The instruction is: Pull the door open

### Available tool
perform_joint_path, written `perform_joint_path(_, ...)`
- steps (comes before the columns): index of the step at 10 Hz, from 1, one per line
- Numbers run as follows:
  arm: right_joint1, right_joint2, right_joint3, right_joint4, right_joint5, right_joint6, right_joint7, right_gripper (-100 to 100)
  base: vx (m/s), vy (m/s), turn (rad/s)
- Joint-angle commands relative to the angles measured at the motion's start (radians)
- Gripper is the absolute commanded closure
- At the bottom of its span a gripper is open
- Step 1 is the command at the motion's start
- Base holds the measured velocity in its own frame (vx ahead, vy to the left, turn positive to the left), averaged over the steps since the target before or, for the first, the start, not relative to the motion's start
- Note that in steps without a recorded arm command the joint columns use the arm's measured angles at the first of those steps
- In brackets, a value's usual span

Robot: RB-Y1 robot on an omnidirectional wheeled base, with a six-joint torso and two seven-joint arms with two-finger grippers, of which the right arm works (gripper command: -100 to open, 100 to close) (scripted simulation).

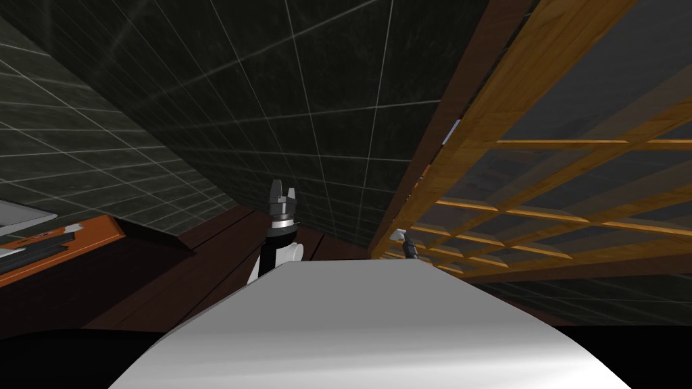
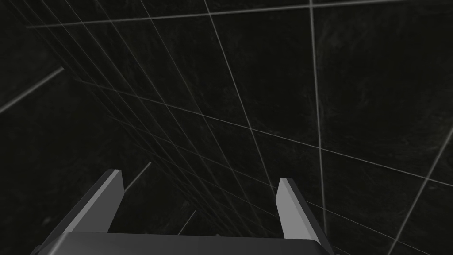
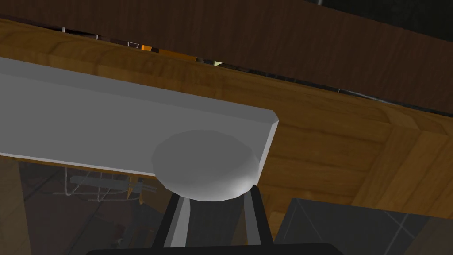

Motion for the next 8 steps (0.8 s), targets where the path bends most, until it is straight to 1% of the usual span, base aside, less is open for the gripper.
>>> perform_joint_path(1, -0.011, 0.0, 0.021, 0.004, -0.02, -0.002, -0.05, 100, -0.053, 0.0, 0.069)
perform_joint_path(2, -0.018, -0.004, 0.033, 0.008, -0.041, 0.002, -0.076, 100, -0.067, -0.012, 0.077)
perform_joint_path(3, -0.018, -0.004, 0.033, 0.008, -0.041, 0.002, -0.095, 100, -0.052, -0.017, 0.031)
perform_joint_path(4, -0.024, -0.008, 0.045, 0.011, -0.061, 0.005, -0.127, 100, -0.052, -0.01, 0.034)
perform_joint_path(5, -0.024, -0.008, 0.045, 0.011, -0.061, 0.005, -0.136, 100, -0.042, -0.003, 0.034)
perform_joint_path(6, -0.03, -0.012, 0.056, 0.015, -0.082, 0.009, -0.174, 100, -0.051, -0.005, 0.055)
perform_joint_path(7, -0.03, -0.012, 0.056, 0.015, -0.082, 0.009, -0.178, 100, -0.047, -0.012, 0.035)
perform_joint_path(8, -0.037, -0.016, 0.068, 0.019, -0.103, 0.012, -0.219, 100, -0.052, -0.013, 0.058)
